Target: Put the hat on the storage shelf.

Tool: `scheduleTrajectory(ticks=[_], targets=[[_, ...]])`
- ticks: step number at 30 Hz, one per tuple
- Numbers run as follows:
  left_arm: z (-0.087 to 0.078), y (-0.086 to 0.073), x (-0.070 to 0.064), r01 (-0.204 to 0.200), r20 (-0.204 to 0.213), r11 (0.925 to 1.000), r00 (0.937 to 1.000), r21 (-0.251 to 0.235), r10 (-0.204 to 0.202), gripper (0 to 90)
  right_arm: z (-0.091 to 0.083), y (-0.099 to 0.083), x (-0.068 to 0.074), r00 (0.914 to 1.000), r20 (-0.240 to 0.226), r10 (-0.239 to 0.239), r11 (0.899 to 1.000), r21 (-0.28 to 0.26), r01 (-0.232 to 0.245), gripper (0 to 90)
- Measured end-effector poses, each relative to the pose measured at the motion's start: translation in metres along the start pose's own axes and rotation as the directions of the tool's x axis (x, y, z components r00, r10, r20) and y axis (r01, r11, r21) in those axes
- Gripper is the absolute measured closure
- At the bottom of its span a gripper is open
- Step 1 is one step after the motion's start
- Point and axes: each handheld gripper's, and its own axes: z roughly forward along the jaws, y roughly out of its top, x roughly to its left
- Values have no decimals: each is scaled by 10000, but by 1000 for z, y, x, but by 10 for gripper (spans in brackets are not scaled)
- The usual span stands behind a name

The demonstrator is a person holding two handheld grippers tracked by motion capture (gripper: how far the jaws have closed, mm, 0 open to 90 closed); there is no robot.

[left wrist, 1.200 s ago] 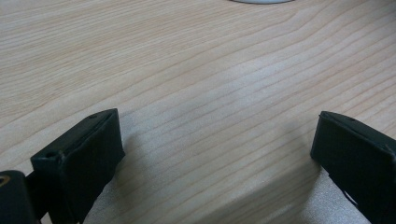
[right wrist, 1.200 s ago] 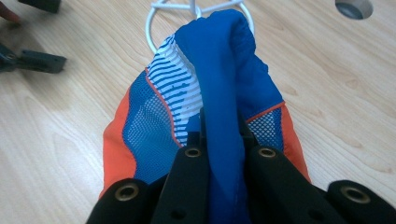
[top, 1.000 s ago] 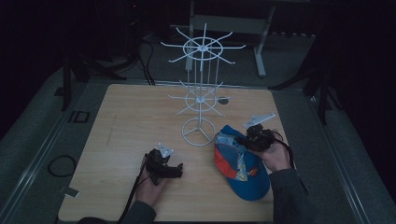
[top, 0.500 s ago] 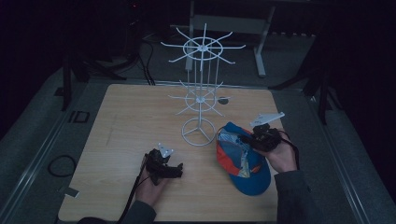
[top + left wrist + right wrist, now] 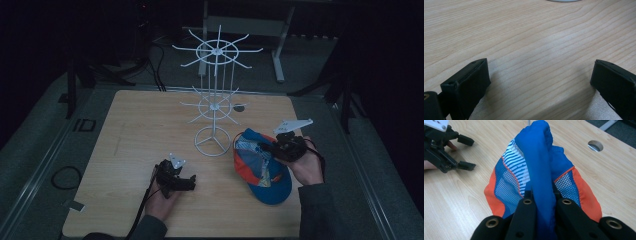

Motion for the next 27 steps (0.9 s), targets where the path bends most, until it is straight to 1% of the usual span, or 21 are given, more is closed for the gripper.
scheduleTrajectory(ticks=[6, 12, 22, 24, 27], targets=[[0, 0, 0, -3, -6, 10000, 10000, 0, 3, 26, -7, 1, 0, 10000, 24, -12, 9998, -193, 12, 892], [0, 0, 0, -23, -12, 10000, 10000, 0, 23, 26, -11, 2, 1, 10000, -52, -18, 9992, -410, 16, 892], [0, 0, 0, -19, -14, 10000, 10000, 1, 19, 26, -20, 5, 2, 9999, -12, -156, 9983, -553, 155, 892], [0, 0, 0, -27, -12, 10000, 10000, 3, 27, 26, -20, 6, 2, 9998, -81, -160, 9987, -489, 155, 892], [0, 0, 0, -26, -13, 10000, 10000, 2, 26, 26, -20, 6, 1, 9998, -31, -204, 9988, -444, 203, 892]])
